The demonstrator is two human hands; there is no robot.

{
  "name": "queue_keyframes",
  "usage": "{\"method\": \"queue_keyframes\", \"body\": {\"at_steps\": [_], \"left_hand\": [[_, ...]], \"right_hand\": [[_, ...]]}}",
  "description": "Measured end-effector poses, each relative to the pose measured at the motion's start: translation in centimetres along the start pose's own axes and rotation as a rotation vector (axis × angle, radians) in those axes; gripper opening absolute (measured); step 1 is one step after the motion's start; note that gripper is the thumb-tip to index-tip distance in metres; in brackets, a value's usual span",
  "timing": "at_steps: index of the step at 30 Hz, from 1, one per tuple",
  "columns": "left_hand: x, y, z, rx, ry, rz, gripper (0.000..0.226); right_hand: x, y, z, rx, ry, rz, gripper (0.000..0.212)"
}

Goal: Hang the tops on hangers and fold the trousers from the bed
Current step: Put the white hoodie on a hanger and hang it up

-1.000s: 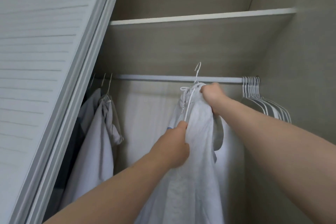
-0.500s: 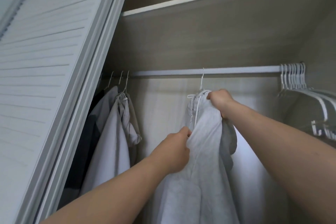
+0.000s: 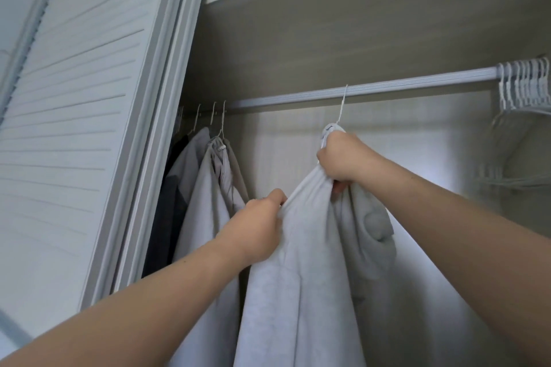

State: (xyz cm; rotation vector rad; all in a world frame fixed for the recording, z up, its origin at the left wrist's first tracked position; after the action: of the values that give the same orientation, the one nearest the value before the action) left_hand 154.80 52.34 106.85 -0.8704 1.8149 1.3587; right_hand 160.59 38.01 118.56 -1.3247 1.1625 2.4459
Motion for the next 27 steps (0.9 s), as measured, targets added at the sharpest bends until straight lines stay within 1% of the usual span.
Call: {"method": "queue_keyframes", "body": {"at_steps": [1, 2, 3, 4, 6, 8, 11, 17, 20, 23, 27], "left_hand": [[-0.1, 0.3, 0.5, -0.032, 0.010, 0.000, 0.024], [-0.2, 0.6, 1.0, -0.067, 0.018, 0.000, 0.023], [-0.3, 0.9, 1.6, -0.103, 0.029, 0.000, 0.023], [-0.4, 1.2, 2.2, -0.132, 0.042, 0.000, 0.021], [-0.5, 1.9, 3.6, -0.172, 0.082, -0.002, 0.016], [-0.5, 2.5, 4.9, -0.222, 0.138, -0.006, 0.011], [-0.6, 3.0, 6.8, -0.290, 0.214, -0.024, 0.008], [-1.5, 3.3, 10.4, -0.426, 0.344, -0.033, 0.008], [-2.3, 3.3, 11.4, -0.488, 0.440, -0.025, 0.019], [-3.1, 2.3, 12.2, -0.535, 0.488, -0.010, 0.026], [-4.1, 1.0, 13.9, -0.626, 0.528, -0.019, 0.031]], "right_hand": [[-0.5, -0.5, -0.2, -0.161, -0.032, -0.010, 0.016], [-1.5, -1.3, -0.5, -0.177, 0.020, -0.088, 0.023], [-1.9, -2.1, -0.3, -0.147, 0.075, -0.131, 0.028], [-2.5, -3.0, -0.2, -0.126, 0.098, -0.140, 0.031], [-3.4, -4.9, 0.3, -0.160, 0.135, -0.138, 0.031], [-4.1, -6.7, 0.7, -0.208, 0.163, -0.123, 0.026], [-5.5, -9.8, 1.6, -0.261, 0.196, -0.108, 0.024], [-8.6, -16.4, 4.2, -0.357, 0.232, -0.025, 0.046], [-10.1, -19.5, 5.8, -0.419, 0.251, 0.001, 0.043], [-11.5, -22.2, 7.2, -0.466, 0.257, 0.029, 0.045], [-12.6, -25.1, 9.0, -0.540, 0.277, 0.065, 0.031]]}}
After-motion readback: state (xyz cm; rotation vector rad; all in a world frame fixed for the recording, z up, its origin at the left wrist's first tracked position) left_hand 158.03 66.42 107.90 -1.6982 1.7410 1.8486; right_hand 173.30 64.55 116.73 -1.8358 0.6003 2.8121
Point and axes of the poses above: each hand's wrist, its own x-axis away from the middle knuckle, its own y-axis out of the back of the hand, z = x × y, the point moved 2 cm from there along -x, towards the middle knuckle, and after that the axes turned 10 degrees about -z, right-handed, at the moved point
